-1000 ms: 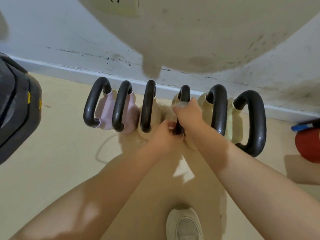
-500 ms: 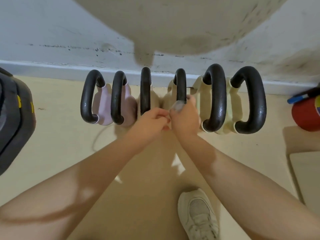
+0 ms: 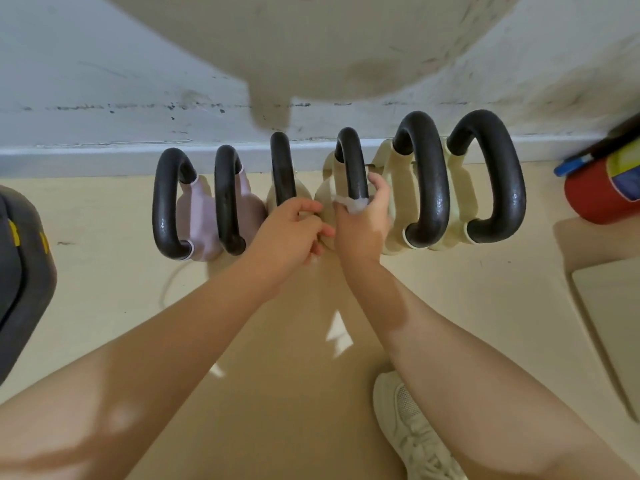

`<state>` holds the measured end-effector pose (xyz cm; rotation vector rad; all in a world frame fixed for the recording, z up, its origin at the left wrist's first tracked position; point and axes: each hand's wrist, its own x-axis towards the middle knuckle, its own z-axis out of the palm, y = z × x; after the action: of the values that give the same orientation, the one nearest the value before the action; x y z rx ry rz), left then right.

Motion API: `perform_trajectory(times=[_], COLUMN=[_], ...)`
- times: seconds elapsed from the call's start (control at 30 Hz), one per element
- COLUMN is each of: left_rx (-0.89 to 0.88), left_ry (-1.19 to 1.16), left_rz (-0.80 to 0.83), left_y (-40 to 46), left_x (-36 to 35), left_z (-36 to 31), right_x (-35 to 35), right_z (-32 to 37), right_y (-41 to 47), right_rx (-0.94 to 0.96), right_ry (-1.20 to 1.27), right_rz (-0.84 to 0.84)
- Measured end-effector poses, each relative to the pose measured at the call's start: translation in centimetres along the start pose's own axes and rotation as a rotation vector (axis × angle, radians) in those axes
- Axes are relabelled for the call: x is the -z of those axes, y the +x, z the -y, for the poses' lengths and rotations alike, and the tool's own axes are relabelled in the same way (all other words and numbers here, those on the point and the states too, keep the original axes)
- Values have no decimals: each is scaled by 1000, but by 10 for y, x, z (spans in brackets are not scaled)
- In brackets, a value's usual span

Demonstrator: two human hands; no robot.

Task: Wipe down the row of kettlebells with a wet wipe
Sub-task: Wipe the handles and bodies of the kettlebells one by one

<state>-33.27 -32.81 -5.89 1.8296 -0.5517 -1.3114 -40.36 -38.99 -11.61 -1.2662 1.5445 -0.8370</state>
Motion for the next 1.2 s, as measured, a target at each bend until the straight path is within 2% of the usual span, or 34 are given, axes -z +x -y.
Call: perform_trajectory(times=[0.1,0.3,0.43,0.57,0.6,0.67,0.77,0.83,0.9,0.97,1.07,1.13,1.2], left_rx=[67,-39,-26,23,27,40,85,37,-7,-29,-57,-103,-203], left_ry=[-79,47,28,-248,-275,-265,-152,-150,-139,-92,-4,108,236], left_rz=[-1,-19,-33,-55,-59,-34,6,25,-5,-31,-42,-77,-170], left_y=[-2,2,9,9,9,8,7,5,6,11,18,22,20], left_x=[1,-7,-25,-34,-33,-31,-34,-38,-39,-41,-50,-56,-62], left_z=[-1,-6,-9,-11,-10,-9,-9,-6,-4,0,0,-1,-4], right_x=[9,17,19,9,14,32,75,95,102,103,106,107,110], right_z=[-16,-3,14,28,30,32,38,44,51,58,60,68,71], right_y=[-8,-3,6,4,-1,-13,-23,-22,-15,-7,9,16,24], right_rx=[-32,-24,83,123,160,123,-23,-13,-110,-151,-48,-40,47], right_ry=[96,107,-153,-304,-333,-186,164,188,236,169,-51,-38,-26], right_rz=[101,174,233,256,305,424,596,471,332,334,326,367,364])
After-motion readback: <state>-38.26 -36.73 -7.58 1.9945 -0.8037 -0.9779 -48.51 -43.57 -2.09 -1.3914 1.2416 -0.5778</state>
